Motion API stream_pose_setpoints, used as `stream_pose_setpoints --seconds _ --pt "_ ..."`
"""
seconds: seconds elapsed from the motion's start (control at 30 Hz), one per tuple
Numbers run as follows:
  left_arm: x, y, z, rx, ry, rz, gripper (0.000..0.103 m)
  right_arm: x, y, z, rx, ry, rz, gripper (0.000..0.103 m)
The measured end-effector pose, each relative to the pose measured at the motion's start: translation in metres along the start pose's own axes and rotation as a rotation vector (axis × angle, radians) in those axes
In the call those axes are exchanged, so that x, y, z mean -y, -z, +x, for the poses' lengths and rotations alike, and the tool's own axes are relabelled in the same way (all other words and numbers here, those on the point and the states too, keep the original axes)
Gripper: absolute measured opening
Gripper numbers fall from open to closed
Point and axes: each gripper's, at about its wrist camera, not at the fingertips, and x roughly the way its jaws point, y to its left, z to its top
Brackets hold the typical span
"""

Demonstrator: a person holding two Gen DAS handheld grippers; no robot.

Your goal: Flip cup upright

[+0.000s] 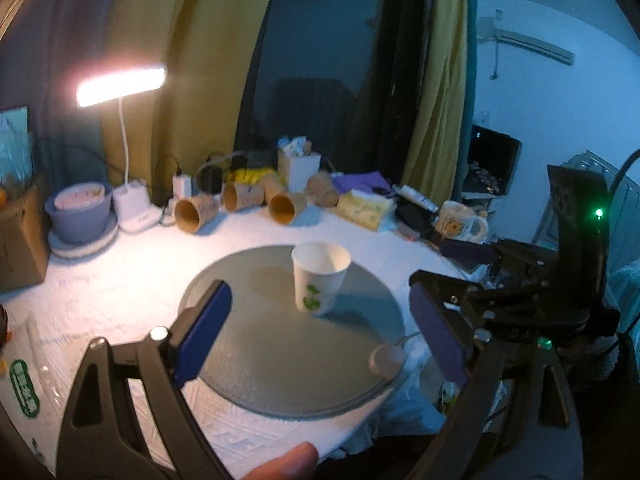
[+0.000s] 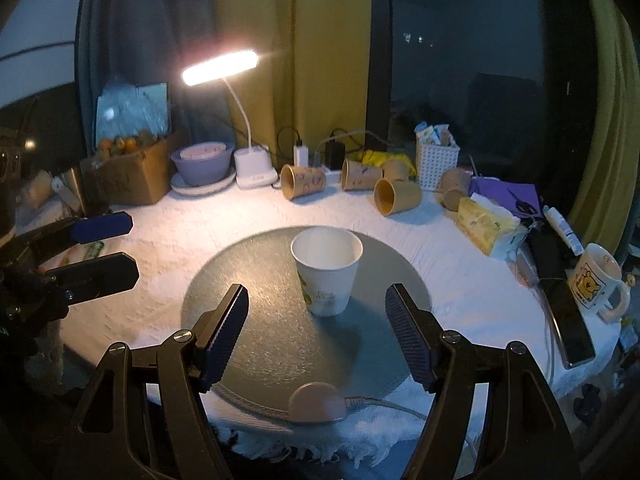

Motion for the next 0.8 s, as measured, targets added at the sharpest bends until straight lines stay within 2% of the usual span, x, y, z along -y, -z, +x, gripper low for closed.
stream_pose_setpoints --seconds 0.37,0.8 --pt "0.020 -0.018 -0.027 0.095 0.024 0.040 0.091 -0.006 -0.016 -0.046 0.100 0.038 -0.012 0.074" --pt "0.035 -0.031 -0.053 0.183 -0.046 0.046 0.091 -0.009 -0.025 -0.087 0.190 0.068 -0.008 0.074"
